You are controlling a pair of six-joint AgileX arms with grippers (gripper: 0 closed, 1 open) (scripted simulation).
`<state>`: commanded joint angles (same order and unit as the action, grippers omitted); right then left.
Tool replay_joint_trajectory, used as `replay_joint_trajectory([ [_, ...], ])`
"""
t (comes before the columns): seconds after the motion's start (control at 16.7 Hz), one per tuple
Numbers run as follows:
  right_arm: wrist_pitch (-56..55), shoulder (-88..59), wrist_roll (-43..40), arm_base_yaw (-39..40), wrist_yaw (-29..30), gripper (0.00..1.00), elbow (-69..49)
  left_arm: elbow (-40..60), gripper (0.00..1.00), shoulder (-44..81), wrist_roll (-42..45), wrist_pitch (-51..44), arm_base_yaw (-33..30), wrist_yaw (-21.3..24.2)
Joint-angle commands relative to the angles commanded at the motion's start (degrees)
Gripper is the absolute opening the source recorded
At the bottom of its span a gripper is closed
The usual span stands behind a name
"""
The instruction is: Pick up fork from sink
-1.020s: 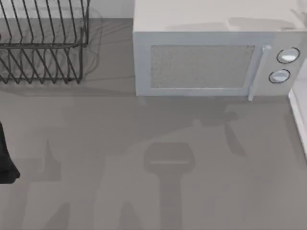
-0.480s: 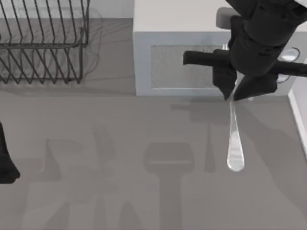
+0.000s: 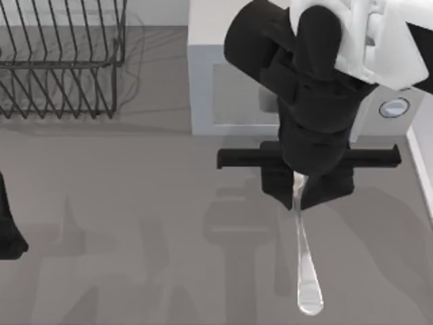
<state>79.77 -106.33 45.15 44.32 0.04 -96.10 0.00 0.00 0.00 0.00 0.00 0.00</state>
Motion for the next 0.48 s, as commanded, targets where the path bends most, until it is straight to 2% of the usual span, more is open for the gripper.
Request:
replay_joint_trajectory([
  [0.24, -1.0, -0.1, 0.0, -0.2, 0.0, 0.0, 0.8, 0.0, 1.0, 0.0, 0.0, 0.0, 0.0, 0.0],
  [0.48, -9.4, -1.2, 0.1, -0.1, 0.0, 0.0, 7.9, 0.0, 1.0, 0.0, 0.0, 0.0, 0.0, 0.0],
])
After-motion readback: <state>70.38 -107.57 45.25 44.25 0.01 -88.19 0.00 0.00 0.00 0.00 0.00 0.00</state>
